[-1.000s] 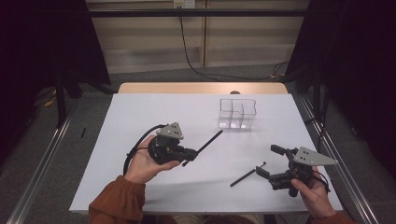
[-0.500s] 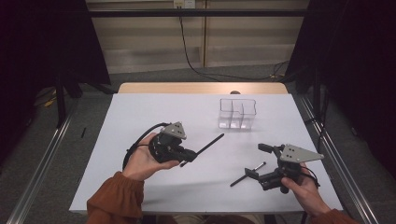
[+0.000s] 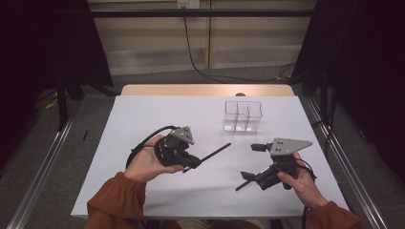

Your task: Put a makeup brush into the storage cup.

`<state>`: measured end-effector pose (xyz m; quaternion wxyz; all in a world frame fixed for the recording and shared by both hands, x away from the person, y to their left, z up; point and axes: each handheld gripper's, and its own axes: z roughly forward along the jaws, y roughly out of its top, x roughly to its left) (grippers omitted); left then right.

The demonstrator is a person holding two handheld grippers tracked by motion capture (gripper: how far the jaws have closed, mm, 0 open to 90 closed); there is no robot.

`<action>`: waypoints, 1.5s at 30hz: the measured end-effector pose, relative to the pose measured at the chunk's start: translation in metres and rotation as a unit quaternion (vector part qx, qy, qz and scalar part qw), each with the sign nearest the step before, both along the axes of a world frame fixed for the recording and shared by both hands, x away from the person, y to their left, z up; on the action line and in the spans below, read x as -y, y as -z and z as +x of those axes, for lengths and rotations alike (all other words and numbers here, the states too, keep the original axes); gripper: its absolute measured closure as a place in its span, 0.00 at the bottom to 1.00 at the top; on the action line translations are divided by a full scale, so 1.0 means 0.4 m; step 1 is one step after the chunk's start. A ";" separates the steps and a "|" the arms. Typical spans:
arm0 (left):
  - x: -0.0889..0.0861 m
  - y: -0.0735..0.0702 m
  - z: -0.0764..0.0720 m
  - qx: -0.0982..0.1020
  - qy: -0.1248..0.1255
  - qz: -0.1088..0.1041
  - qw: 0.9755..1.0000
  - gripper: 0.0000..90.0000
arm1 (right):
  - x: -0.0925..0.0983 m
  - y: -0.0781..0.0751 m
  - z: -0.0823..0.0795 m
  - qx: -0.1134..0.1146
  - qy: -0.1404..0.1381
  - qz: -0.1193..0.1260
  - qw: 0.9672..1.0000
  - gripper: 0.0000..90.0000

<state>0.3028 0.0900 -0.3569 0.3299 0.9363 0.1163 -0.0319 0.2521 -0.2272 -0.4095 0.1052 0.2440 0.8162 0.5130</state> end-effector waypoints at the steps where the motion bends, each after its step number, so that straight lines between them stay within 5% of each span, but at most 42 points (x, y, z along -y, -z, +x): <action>1: 0.002 0.001 -0.001 -0.001 -0.003 0.002 1.000 0.93 | -0.008 -0.002 0.005 -0.003 -0.008 -0.009 1.000 0.00; 18: 0.029 -0.006 0.004 0.009 0.032 0.059 0.998 0.93 | -0.067 -0.034 0.045 -0.021 -0.068 -0.043 0.997 0.01; 30: 0.055 -0.015 0.007 0.011 0.057 0.098 0.994 0.93 | -0.098 -0.067 0.079 -0.047 -0.110 -0.111 0.987 0.02; 34: 0.058 -0.008 0.012 0.016 0.062 0.109 0.992 0.93 | -0.107 -0.072 0.092 -0.054 -0.123 -0.136 0.982 0.02; 45: 0.079 0.002 0.013 0.016 0.069 0.132 0.989 0.93 | -0.159 -0.080 0.114 -0.075 -0.178 -0.223 0.956 0.05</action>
